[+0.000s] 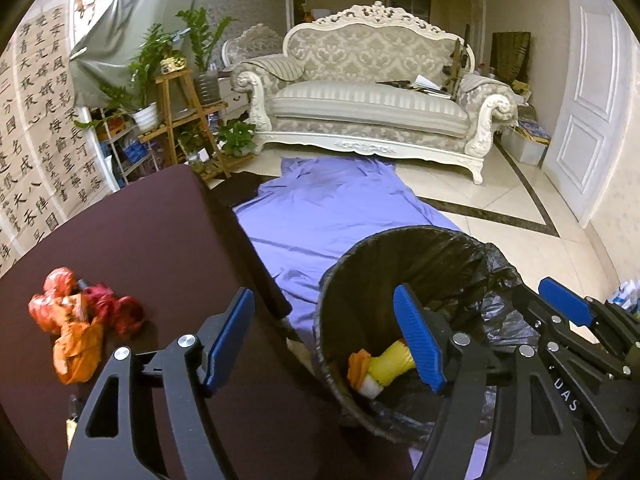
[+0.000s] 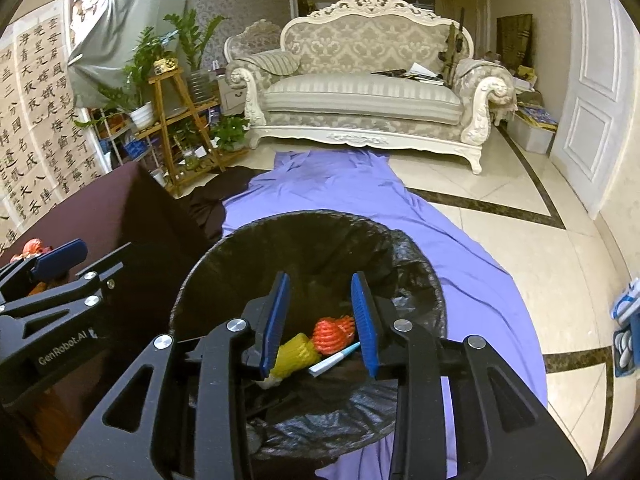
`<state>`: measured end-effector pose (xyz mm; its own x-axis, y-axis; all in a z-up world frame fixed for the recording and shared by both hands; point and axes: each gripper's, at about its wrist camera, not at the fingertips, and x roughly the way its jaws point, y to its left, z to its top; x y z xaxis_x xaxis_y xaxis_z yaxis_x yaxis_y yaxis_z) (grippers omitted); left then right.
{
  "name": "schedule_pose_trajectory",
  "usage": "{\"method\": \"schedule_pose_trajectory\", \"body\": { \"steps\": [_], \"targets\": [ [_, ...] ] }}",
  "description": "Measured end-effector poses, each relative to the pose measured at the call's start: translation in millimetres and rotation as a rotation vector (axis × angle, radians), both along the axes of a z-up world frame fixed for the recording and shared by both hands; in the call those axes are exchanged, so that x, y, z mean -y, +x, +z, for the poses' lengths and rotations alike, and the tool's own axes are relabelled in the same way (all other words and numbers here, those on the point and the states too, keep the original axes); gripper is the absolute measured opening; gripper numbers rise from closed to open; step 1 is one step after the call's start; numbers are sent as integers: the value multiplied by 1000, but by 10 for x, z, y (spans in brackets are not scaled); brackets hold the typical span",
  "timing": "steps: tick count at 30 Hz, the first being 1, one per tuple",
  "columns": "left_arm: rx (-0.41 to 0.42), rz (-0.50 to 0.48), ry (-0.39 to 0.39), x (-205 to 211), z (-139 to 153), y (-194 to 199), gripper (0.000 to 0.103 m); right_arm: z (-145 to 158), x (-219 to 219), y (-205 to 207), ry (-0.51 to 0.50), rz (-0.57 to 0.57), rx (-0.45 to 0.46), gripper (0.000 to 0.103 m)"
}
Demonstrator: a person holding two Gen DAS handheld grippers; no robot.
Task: Collect trash
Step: 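Carry the orange bundle and blue-white tube over the bin and open both grippers, then return to the table and grasp the white tube with the right gripper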
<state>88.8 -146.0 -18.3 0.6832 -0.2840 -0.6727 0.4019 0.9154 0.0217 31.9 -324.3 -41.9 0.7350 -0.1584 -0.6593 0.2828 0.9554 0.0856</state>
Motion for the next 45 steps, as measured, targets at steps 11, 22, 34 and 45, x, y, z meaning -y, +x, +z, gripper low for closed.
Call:
{"method": "schedule_pose_trajectory", "body": {
  "steps": [11,22,34,45],
  "targets": [
    [9,106,-22,-686,156,-172,70,132,-574,-22,6,119,11,38],
    [20,268,-8,-1523,165,-304,70,177,-1279,48,1,281,2,38],
    [-22,439,-2,-2323,-14,-339,70,141,-2102,116,-20,473,-40,38],
    [-47,493,-19,-2619,-119,-389,70,89,-2654,118,-31,602,-83,39]
  ]
}}
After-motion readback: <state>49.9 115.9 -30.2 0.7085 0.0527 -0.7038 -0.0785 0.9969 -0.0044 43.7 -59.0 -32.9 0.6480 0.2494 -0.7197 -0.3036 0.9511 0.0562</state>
